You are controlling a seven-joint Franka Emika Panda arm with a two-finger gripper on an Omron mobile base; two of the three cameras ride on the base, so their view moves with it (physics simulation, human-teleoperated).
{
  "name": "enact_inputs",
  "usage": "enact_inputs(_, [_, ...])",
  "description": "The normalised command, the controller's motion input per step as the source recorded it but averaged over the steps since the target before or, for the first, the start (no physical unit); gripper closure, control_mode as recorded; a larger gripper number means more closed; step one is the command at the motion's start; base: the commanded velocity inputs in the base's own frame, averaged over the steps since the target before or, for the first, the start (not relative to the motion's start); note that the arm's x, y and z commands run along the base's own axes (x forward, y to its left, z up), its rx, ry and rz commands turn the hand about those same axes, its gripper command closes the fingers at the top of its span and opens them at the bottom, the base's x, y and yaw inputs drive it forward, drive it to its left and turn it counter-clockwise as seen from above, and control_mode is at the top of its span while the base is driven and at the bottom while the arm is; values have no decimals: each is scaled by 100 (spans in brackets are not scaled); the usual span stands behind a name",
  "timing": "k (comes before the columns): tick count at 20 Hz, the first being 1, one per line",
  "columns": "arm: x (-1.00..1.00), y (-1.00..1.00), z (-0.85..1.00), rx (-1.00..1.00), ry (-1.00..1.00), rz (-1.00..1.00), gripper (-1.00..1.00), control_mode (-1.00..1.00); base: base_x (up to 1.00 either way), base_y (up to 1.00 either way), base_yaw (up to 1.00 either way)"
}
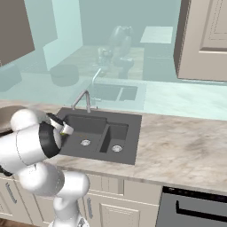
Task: Dump the lemon from the pot into the sink. Then turn on the water and wash the lemon. Then turn off the water and put the lemon back in the pot.
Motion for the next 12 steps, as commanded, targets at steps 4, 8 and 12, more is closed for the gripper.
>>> enact_inputs(4, [-22, 39, 100, 0, 0, 3, 100, -100, 0, 0, 0])
enact_inputs(8, [0, 67, 100, 3, 5, 13, 100, -100, 0, 0, 0])
enact_inputs(12, [0, 82, 98, 1, 4, 17, 100, -100, 0, 0, 0])
